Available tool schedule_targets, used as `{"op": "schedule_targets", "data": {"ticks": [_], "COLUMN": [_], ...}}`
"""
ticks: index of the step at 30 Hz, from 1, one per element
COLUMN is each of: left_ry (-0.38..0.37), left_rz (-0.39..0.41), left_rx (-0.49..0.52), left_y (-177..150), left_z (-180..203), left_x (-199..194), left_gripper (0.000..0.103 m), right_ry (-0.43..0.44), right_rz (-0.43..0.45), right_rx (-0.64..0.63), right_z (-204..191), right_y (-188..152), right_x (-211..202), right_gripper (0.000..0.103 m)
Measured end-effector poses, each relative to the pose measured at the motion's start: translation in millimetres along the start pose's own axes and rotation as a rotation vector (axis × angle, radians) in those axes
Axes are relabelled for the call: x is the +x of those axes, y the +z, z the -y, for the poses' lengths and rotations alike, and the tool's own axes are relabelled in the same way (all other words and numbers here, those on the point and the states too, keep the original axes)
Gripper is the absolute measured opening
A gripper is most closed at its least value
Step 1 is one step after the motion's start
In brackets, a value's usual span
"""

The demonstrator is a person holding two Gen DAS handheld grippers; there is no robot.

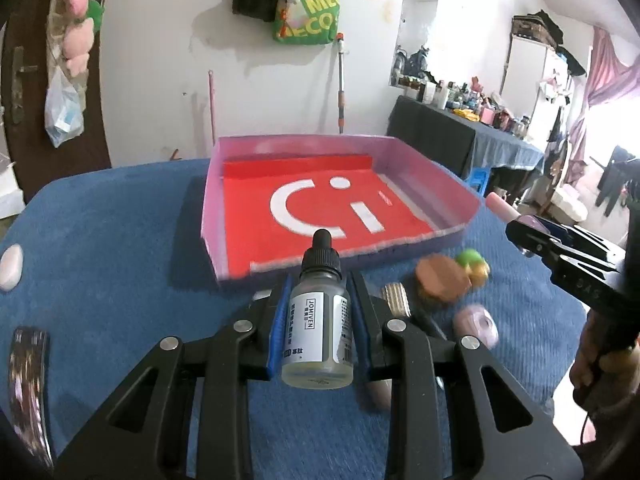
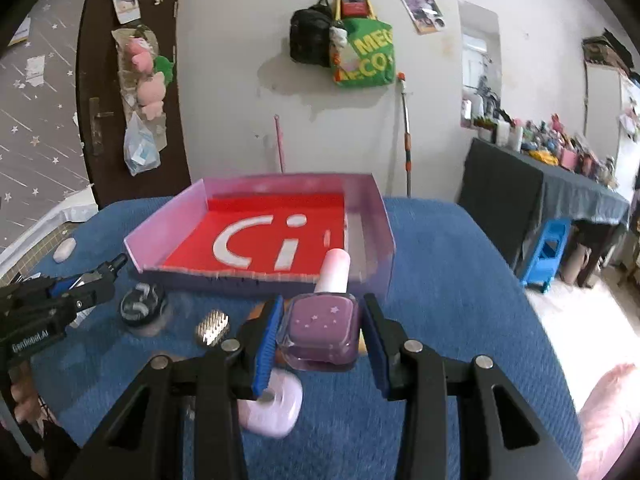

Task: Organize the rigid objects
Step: 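Lower the dropper bottle into the pink box with the left tool while the right tool places the nail polish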

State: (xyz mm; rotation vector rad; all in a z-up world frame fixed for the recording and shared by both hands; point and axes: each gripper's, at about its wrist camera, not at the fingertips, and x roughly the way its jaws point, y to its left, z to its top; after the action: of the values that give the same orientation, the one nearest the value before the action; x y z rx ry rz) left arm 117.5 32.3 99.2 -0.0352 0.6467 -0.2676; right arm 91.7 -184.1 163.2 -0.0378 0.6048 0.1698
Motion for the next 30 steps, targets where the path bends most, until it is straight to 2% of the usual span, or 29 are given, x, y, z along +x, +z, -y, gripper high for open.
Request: {"op": "schedule_targets", "data": {"ticks": [5, 11, 17, 23, 30], "left_ry": [0.021, 0.016, 0.011, 0.025, 0.049], "left_rz": [-0.030, -0.131, -0.220, -0.294, -0.340], "left_rx": [0.043, 0.058, 0.094, 0.116, 0.153], "left_y": [31, 56, 63, 59, 53], "left_z": [-7, -17, -14, -13, -13], "left_x": [28, 70, 104, 128, 139], "left_gripper": [0.026, 0.026, 0.026, 0.026, 0.026], "right_ry": [0.032, 0.077, 0.091, 0.079, 0.068], "right_rz": [-0.043, -0.206, -0.324, -0.392, -0.453], "right_rx": [-0.045, -0.067, -0.115, -0.147, -0.215], "right_z": [11, 25, 20, 16, 11], "right_y": [36, 66, 72, 68, 63], "right_x": [37, 98, 141, 163, 174], "right_gripper": [0.042, 0.042, 0.041, 0.041, 0.041]}}
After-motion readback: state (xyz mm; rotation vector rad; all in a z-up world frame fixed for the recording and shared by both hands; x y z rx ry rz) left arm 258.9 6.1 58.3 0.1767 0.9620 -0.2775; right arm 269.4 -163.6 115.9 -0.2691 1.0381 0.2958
